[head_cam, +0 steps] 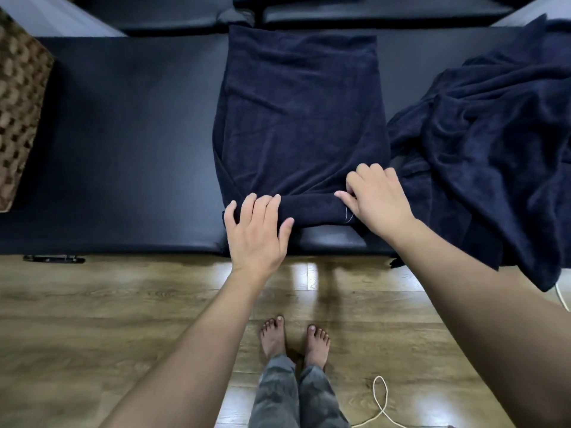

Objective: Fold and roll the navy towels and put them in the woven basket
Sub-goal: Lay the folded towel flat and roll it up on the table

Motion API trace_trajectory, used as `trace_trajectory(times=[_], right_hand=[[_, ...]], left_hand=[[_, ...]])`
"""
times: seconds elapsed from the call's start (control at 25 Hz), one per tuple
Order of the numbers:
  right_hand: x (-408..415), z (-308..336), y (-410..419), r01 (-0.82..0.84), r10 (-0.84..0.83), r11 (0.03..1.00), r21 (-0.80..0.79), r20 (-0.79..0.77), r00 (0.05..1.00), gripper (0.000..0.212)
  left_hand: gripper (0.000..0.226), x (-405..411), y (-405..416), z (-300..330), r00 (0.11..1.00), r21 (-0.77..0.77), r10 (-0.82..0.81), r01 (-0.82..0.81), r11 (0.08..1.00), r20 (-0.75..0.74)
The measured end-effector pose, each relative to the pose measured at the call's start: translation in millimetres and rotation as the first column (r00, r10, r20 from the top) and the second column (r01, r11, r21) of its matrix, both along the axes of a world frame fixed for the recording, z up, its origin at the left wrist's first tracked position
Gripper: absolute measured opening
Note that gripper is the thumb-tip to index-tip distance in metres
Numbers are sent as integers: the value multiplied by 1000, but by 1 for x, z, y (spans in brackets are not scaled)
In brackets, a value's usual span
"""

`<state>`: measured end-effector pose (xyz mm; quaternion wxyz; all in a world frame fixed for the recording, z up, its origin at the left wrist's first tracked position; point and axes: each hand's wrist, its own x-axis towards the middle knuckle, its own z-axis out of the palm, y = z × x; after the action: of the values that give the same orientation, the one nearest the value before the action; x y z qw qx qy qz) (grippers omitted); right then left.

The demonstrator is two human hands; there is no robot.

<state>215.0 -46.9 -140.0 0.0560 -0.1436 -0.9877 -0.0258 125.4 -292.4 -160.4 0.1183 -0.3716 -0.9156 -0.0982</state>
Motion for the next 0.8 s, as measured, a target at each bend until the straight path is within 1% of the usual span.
trace_trajectory(times=[0.04, 0.12, 0.16, 0.24, 0.36, 0.48, 0.56, 0.64, 0.72, 0.8], right_hand=[[4, -5, -3, -11, 15, 998, 67, -57, 998, 35], [10, -9, -9, 5, 22, 989, 146, -181, 983, 40], [13, -10, -11, 7, 28, 988, 157, -223, 974, 42], [19, -11, -16, -12, 48, 990, 141, -253, 966, 44], [29, -12, -24, 17, -5, 997, 69, -171, 985, 54], [39, -18, -31, 51, -44, 994, 98, -67, 997, 69], [36, -19, -29, 72, -65, 988, 135, -53, 996, 70], [26, -17, -20, 55, -46, 989, 140, -64, 997, 65], [14, -12, -6, -7, 13, 994, 109, -56, 998, 60], [-2, 1, 7, -49, 48, 999, 7, 41, 998, 60]], left_hand=[[48, 2, -2, -5, 1000, -32, -4, 4, 999, -2], [53, -7, -1, -5, 1000, -79, -25, 25, 997, -6], [54, -13, 2, -3, 1000, -101, -31, 31, 994, 2], [54, -25, 8, 3, 1000, -127, -21, 20, 992, -3], [52, -34, 22, 13, 999, -128, 42, -45, 991, -28], [53, -46, 34, 18, 999, -107, 34, -38, 994, -40], [55, -53, 42, 25, 999, -146, 19, -15, 989, 26], [54, -59, 48, 32, 992, -228, 36, -9, 974, 118], [54, -61, 50, 37, 981, -253, 86, -40, 967, 173], [48, -57, 48, 39, 961, -217, 168, -120, 969, 221]])
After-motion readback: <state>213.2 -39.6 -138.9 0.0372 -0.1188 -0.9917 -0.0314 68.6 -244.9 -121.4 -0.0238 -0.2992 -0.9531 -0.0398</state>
